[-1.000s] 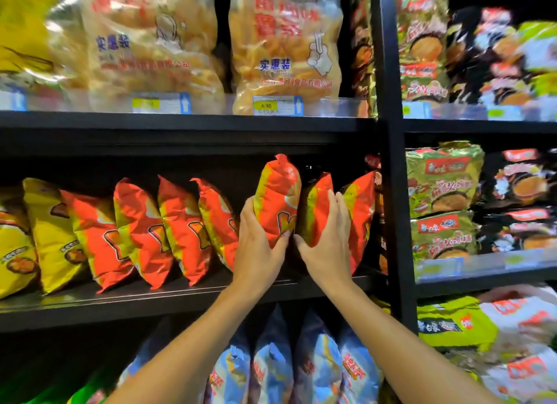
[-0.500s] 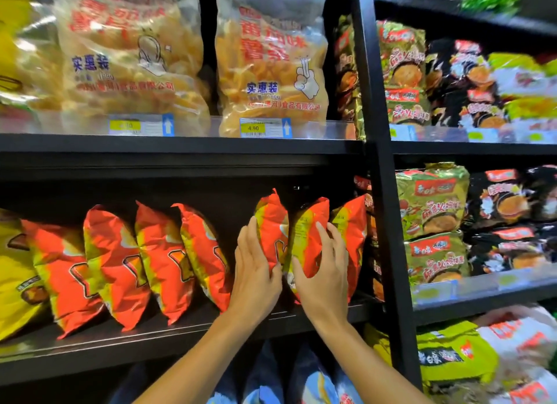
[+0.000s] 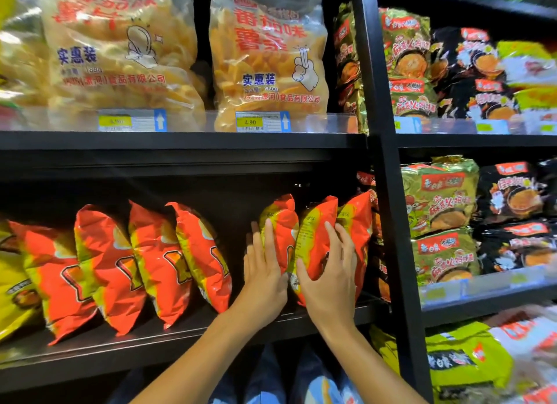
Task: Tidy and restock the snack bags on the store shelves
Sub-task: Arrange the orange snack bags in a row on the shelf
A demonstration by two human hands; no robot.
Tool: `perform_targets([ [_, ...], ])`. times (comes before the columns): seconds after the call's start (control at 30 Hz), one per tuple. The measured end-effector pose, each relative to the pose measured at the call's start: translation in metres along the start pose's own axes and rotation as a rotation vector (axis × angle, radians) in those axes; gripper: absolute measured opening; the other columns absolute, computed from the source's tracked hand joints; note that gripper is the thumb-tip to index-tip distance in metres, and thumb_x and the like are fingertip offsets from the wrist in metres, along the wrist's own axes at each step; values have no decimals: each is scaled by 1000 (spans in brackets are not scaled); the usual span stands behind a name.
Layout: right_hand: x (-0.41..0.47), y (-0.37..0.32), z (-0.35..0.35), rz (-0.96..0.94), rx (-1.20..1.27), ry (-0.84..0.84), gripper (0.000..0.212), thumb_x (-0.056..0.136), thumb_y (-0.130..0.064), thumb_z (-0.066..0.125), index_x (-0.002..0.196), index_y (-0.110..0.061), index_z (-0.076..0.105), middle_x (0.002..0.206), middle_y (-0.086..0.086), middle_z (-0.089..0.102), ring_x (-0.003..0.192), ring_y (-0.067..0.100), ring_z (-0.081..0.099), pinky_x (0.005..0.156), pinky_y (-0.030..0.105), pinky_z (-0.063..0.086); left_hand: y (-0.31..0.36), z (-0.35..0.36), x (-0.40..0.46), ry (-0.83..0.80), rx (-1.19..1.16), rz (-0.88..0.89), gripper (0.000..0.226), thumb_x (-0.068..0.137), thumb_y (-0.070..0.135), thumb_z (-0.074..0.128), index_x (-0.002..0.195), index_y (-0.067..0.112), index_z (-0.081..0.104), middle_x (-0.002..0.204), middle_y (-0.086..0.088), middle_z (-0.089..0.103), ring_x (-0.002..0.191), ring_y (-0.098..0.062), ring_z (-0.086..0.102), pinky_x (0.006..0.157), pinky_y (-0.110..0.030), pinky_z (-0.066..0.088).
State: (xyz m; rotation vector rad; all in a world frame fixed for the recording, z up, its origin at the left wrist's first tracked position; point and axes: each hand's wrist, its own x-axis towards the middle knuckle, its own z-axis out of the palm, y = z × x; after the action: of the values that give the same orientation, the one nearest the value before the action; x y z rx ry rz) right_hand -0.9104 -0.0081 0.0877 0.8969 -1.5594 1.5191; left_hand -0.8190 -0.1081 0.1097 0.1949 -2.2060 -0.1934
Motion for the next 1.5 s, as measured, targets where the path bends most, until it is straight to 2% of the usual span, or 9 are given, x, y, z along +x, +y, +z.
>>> perform_targets([
  [0.33, -1, -6, -3, -73, 92, 69, 82, 89, -34, 78, 157, -21, 33, 166, -7, 24, 153, 11, 20, 120, 31, 26, 4, -26, -23, 13, 66, 153, 101, 98, 26, 62, 162, 29, -16, 164, 9, -37, 153, -18, -32, 129, -50, -2],
  [0.47, -12, -6, -11, -325, 190, 139, 65, 92, -20, 73, 149, -9, 44, 157, 5, 40, 150, 17, 33, 122, 38, 31, -11, -78, -60, 48, 262, 395, 72, 100, 30, 60, 162, 22, 24, 172, 5, 7, 160, -20, 0, 129, -41, 15],
  [0.57, -26, -23, -9, -518, 225, -11, 58, 94, -22, 68, 147, -12, 46, 151, 4, 48, 145, 16, 42, 119, 32, 33, -46, -116, -97, 125, 398, 486, 48, 100, 27, 58, 146, 14, 55, 162, 1, 39, 155, -20, 27, 124, -36, 30],
  [0.67, -37, -59, 10, -372, 268, -394, 68, 96, -33, 68, 155, -36, 33, 158, -20, 37, 145, -1, 37, 116, 13, 27, -93, -140, -128, 111, 509, 459, 43, 101, 29, 56, 140, 14, 62, 159, 1, 44, 153, -20, 32, 120, -39, 36],
  [0.73, -41, -78, 33, -242, 252, -543, 84, 96, -40, 70, 160, -43, 15, 164, -26, 20, 150, -6, 24, 119, 16, 24, -114, -149, -142, 87, 566, 405, 46, 103, 36, 51, 143, 16, 59, 163, 2, 39, 154, -21, 29, 119, -42, 35],
  [0.87, -41, -102, 67, -90, 154, -566, 103, 91, -48, 73, 164, -30, 2, 171, -8, 13, 157, 9, 16, 125, 30, 21, -125, -150, -153, 72, 645, 357, 50, 105, 43, 45, 148, 19, 56, 166, 3, 34, 156, -19, 27, 120, -41, 32],
  [1.0, -44, -106, 76, -27, 34, -570, 88, 95, -44, 69, 162, -35, 12, 158, -6, 45, 141, 18, 47, 111, 36, 43, -125, -147, -154, 96, 664, 327, 52, 105, 46, 40, 147, 19, 57, 165, 2, 36, 154, -16, 31, 119, -34, 32],
  [1.27, -50, -115, 34, 5, 98, -286, 72, 94, -42, 70, 154, -44, 32, 124, -7, 71, 113, 22, 66, 97, 45, 54, -127, -149, -154, 118, 513, 338, 45, 103, 44, 47, 139, 23, 65, 160, 7, 44, 148, -13, 42, 115, -32, 38],
  [1.5, -96, -142, -63, -5, 241, -81, 69, 90, -26, 80, 151, -30, 48, 133, -11, 66, 123, 3, 61, 106, 28, 48, -51, -151, -180, 227, -236, 143, 34, 99, 17, 61, 133, 20, 66, 141, 9, 61, 136, -13, 53, 115, -37, 41],
])
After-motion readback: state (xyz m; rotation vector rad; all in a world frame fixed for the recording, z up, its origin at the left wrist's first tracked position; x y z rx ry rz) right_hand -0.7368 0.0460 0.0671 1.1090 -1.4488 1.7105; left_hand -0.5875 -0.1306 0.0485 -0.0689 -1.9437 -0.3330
